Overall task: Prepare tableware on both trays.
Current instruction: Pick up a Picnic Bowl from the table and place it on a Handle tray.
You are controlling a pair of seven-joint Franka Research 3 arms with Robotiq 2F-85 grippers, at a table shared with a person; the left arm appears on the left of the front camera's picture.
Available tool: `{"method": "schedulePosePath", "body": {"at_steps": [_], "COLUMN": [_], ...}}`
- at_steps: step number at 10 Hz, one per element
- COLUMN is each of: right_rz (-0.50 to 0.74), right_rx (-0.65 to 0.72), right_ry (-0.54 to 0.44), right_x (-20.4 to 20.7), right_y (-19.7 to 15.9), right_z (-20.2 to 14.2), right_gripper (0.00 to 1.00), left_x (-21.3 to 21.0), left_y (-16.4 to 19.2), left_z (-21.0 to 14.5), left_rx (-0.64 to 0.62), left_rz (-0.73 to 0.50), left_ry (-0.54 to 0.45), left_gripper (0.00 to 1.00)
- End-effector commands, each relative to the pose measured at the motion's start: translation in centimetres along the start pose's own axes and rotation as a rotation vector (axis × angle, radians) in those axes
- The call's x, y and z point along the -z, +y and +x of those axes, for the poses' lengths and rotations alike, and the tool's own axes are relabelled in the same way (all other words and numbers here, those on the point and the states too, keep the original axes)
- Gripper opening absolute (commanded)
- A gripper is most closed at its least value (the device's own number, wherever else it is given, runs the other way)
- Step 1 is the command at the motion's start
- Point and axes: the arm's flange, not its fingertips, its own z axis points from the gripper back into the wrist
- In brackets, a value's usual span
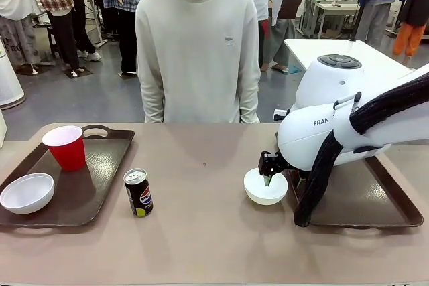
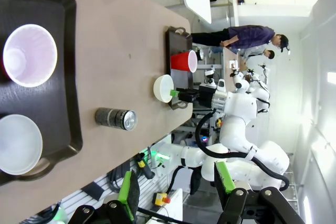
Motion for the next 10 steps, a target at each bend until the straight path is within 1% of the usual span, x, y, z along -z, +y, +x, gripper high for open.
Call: {"method": "schedulePosePath", "body": {"at_steps": [1, 2, 3, 4, 5, 6, 7, 8, 10], "right_rz": [0.027, 0.029, 0.032, 0.037, 0.041, 0.043, 0.045, 0.047, 0.046], "right_rx": [-0.007, -0.006, -0.004, -0.009, -0.016, -0.018, -0.020, -0.024, -0.025], "right_ry": [-0.001, -0.005, -0.006, -0.010, -0.011, -0.009, -0.006, -0.004, -0.001], "right_x": [0.90, 1.18, 1.39, 1.46, 1.45, 1.45, 1.46, 1.49, 1.59], "right_y": [-0.67, -0.84, -1.02, -1.12, -1.12, -1.15, -1.19, -1.20, -1.18], "right_z": [-0.60, -0.50, -0.51, -0.55, -0.61, -0.60, -0.64, -0.75, -0.87], "right_gripper": [0.76, 0.04, 0.58, 0.00, 0.39, 0.00, 0.20, 0.00, 0.03], "left_x": [0.00, 0.00, 0.00, 0.00, 0.00, 0.00, 0.00, 0.00, 0.00], "left_y": [-0.45, -0.45, -0.45, -0.45, -0.45, -0.45, -0.45, -0.45, -0.45], "left_z": [-0.16, -0.16, -0.16, -0.16, -0.16, -0.16, -0.16, -0.16, -0.16], "left_rx": [-0.016, -0.016, -0.016, -0.016, -0.016, -0.016, -0.016, -0.016, -0.016], "left_rz": [-0.019, -0.019, -0.019, -0.019, -0.019, -0.019, -0.019, -0.019, -0.019], "left_ry": [-0.001, -0.001, -0.001, -0.001, -0.001, -0.001, -0.001, -0.001, -0.001], "left_gripper": [0.76, 0.76, 0.76, 0.76, 0.76, 0.76, 0.76, 0.76, 0.76]}}
